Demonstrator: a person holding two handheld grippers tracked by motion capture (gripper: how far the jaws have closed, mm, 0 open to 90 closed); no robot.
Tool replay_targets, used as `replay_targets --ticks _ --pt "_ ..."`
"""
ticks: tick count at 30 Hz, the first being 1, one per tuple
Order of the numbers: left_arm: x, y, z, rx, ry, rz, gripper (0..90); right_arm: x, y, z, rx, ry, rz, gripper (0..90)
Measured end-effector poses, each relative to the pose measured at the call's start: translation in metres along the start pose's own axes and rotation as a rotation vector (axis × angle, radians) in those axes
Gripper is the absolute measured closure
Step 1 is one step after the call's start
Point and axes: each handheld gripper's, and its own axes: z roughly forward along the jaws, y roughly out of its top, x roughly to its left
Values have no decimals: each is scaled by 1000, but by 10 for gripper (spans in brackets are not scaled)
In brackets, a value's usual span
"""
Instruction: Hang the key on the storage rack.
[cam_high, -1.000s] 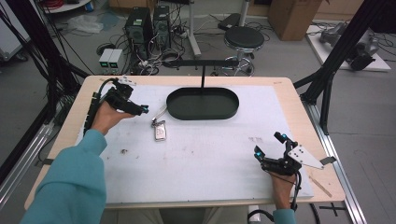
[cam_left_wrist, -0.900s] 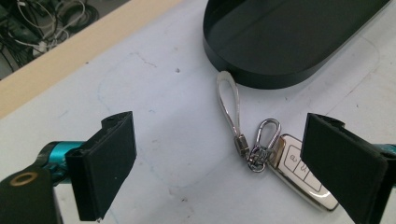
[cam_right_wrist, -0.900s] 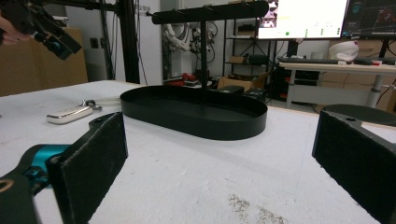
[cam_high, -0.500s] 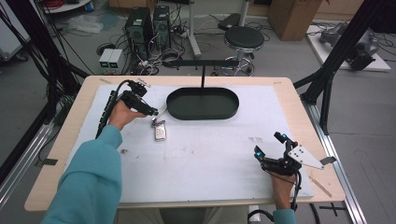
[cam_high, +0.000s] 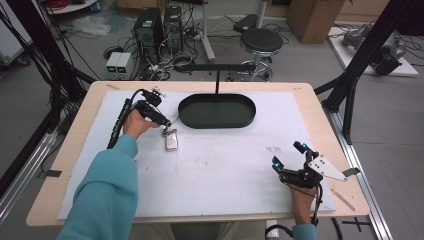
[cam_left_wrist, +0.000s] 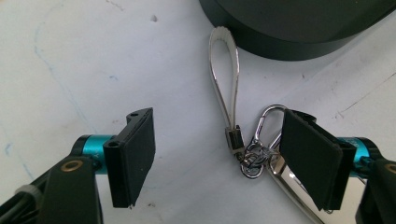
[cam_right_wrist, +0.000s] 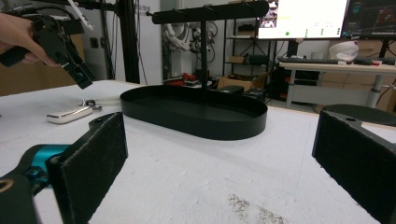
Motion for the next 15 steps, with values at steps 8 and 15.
replay_targets --ticks 8,15 --pt "-5 2 9 33 -21 -7 352 0 0 0 1 0 3 26" --pt "-4 2 13 51 -25 -37 432 0 0 0 1 0 2 26"
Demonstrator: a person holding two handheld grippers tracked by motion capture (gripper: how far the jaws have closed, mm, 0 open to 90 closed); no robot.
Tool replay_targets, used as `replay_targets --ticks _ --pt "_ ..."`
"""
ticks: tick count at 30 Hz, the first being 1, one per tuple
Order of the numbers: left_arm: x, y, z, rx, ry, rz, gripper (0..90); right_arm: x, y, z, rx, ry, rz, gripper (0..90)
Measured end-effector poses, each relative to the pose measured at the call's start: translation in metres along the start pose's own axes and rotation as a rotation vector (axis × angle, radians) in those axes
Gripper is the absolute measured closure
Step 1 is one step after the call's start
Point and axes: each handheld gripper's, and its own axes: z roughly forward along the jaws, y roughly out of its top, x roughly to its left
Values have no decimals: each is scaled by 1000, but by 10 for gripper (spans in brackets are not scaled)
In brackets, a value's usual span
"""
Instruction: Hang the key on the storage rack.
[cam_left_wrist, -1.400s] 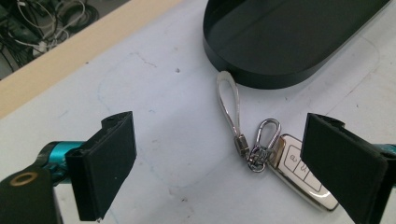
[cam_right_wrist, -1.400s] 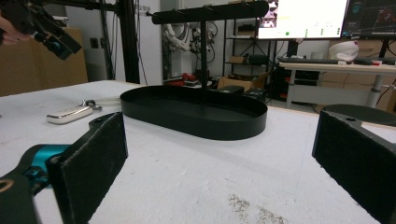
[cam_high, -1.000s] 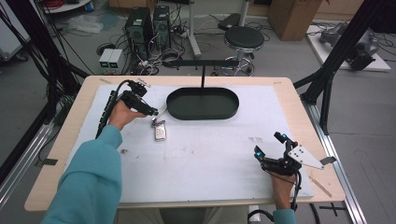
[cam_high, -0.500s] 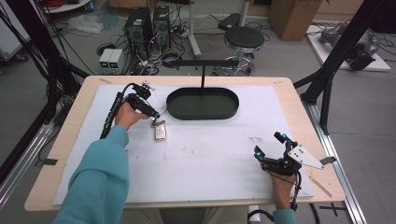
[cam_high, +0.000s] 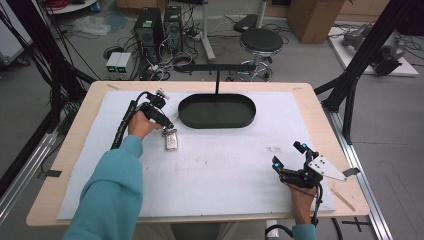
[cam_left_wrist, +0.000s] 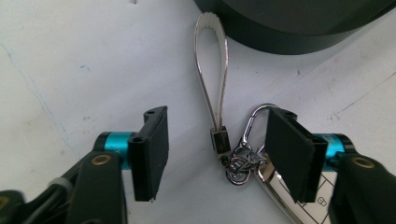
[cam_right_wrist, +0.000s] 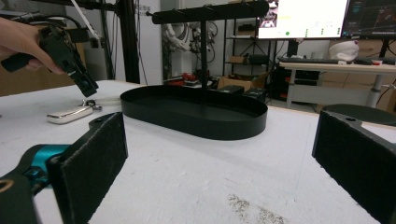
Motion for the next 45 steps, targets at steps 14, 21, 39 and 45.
replay_targets --ticks 14,21,39,45 --pt "-4 1 10 34 21 -5 556 0 0 0 -3 2 2 26" --pt "-5 1 12 49 22 -9 594 0 0 0 -3 2 2 26" --pt "-7 1 18 85 22 -1 738 -1 0 0 -2 2 -1 26" --pt "-9 0 20 91 40 7 792 -1 0 0 -2 1 -1 26"
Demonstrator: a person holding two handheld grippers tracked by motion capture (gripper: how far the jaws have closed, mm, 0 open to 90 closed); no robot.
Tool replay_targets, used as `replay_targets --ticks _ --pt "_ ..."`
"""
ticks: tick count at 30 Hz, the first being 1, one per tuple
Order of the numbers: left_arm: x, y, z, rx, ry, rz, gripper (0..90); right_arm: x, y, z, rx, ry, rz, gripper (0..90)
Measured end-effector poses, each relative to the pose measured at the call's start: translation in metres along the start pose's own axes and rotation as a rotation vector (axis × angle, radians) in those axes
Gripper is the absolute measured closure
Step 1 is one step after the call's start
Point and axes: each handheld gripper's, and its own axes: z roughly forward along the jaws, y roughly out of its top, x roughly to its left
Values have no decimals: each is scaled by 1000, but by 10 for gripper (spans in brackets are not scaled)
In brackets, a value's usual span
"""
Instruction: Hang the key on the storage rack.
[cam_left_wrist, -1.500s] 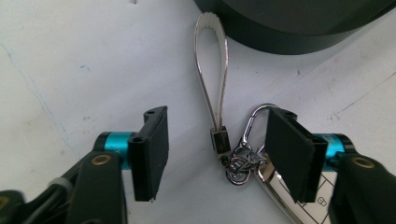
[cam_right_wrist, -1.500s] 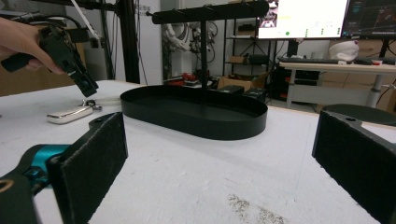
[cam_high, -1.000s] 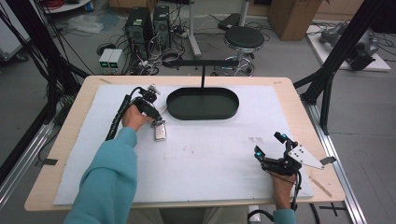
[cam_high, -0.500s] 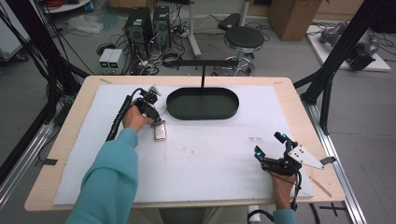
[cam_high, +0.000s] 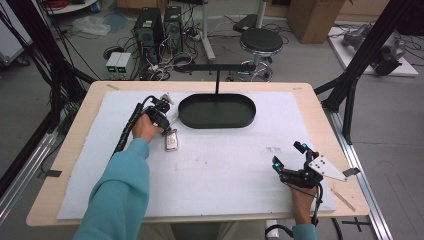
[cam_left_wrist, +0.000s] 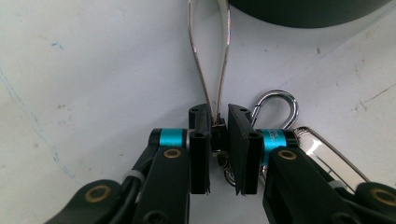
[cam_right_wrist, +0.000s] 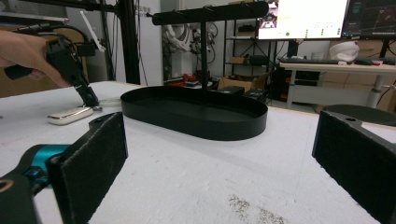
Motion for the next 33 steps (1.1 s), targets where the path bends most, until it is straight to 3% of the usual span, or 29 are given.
replay_targets --ticks 8,10,19,21,23,25,33 --pt "0 -1 -1 11 24 -11 813 0 0 0 1 1 4 26" --pt "0 -1 -3 -2 40 0 814 0 0 0 1 1 4 26" --pt "5 -3 -17 -62 34 18 816 0 0 0 1 0 4 26" --pt "6 -3 -22 -91 40 21 816 0 0 0 -1 0 4 26" --pt "7 -4 -28 -143 24 43 816 0 0 0 0 0 5 26" --pt "5 -4 -34 -190 42 78 816 0 0 0 0 0 5 26" --pt "3 -5 -53 -381 36 131 816 0 0 0 0 -1 5 26"
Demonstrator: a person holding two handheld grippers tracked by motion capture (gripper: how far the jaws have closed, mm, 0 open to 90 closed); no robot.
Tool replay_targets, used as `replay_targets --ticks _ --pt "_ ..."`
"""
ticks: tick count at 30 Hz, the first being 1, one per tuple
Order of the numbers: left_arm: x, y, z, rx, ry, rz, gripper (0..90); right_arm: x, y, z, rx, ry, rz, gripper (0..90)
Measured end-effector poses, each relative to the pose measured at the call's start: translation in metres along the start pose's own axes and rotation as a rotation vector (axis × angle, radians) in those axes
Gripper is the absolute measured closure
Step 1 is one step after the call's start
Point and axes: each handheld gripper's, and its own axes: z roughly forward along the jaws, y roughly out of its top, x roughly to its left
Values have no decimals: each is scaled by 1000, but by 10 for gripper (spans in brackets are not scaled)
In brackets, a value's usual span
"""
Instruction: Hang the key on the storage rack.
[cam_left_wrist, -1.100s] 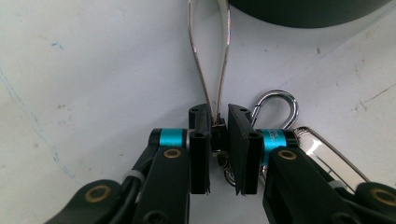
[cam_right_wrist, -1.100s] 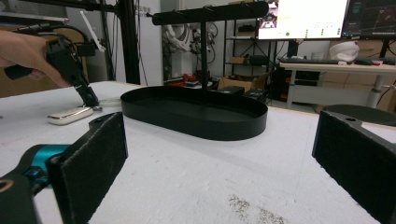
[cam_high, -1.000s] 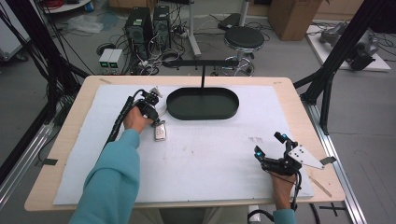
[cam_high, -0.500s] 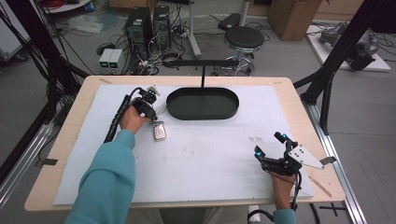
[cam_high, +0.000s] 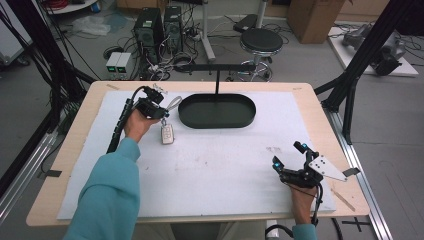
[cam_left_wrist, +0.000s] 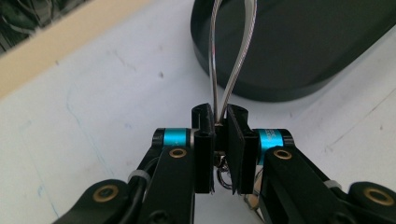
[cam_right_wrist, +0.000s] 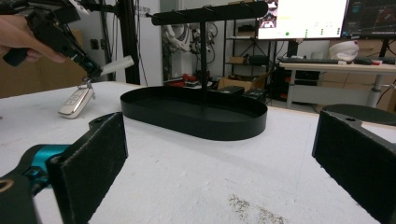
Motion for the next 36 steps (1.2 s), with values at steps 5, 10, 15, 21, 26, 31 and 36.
replay_targets --ticks 5,10,15,21,26,31,36 --pt "-5 4 -8 -107 9 41 815 -1 0 0 -3 -2 -6 26" --pt "-6 7 -14 -199 30 16 815 0 0 0 -1 -1 -3 26" --pt "-8 9 -18 -256 58 19 816 0 0 0 1 0 -1 26" --pt "-8 12 -23 -295 76 12 816 0 0 0 1 -1 -1 26" --pt "-10 16 -26 -315 90 14 816 0 0 0 1 0 -1 26" --pt "-11 24 -27 -337 89 7 816 0 0 0 -1 0 -3 26" --pt "-15 32 -24 -350 93 19 816 -1 0 1 -3 -2 -4 26"
